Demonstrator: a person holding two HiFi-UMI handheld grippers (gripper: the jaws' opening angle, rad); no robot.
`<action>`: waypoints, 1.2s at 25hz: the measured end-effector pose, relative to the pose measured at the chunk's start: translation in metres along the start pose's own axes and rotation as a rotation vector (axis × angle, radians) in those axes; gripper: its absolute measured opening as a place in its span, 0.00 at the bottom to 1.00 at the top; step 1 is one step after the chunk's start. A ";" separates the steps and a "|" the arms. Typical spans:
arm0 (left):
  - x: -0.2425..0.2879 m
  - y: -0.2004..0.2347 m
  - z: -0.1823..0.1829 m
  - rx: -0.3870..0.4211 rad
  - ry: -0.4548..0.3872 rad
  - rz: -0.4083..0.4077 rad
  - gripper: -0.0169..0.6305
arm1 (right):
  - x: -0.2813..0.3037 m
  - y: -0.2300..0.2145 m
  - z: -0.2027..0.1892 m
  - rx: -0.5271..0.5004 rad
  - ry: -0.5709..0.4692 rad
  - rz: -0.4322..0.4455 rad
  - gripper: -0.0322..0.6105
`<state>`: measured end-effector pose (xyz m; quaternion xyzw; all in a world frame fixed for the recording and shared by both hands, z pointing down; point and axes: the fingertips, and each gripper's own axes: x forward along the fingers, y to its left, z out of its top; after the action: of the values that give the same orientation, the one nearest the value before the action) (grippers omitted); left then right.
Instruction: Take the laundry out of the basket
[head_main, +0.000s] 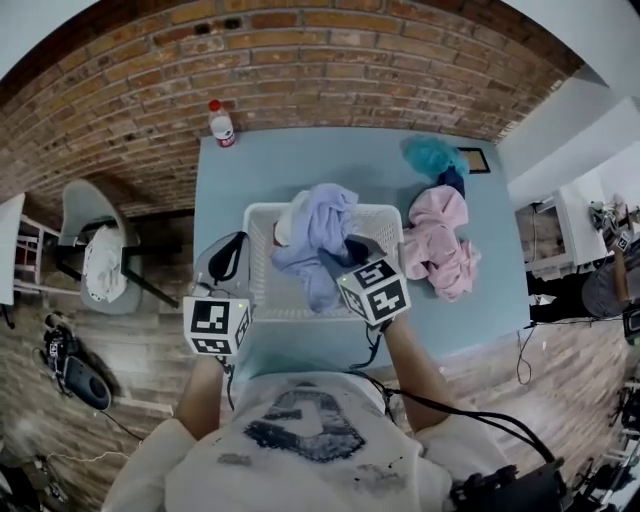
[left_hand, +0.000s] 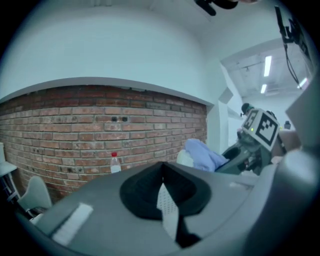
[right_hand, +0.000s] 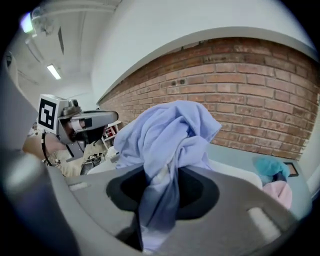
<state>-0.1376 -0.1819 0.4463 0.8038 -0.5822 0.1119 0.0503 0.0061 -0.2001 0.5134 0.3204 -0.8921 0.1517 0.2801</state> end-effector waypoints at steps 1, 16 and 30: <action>-0.001 -0.003 0.004 0.005 -0.009 0.000 0.01 | -0.007 0.000 0.003 0.006 -0.018 -0.008 0.27; -0.027 -0.056 0.062 0.047 -0.128 -0.006 0.01 | -0.125 -0.011 0.049 0.005 -0.269 -0.150 0.27; -0.030 -0.087 0.091 0.071 -0.174 -0.006 0.01 | -0.167 -0.030 0.057 0.017 -0.352 -0.188 0.27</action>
<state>-0.0534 -0.1457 0.3555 0.8134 -0.5776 0.0621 -0.0286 0.1093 -0.1670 0.3709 0.4263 -0.8921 0.0740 0.1300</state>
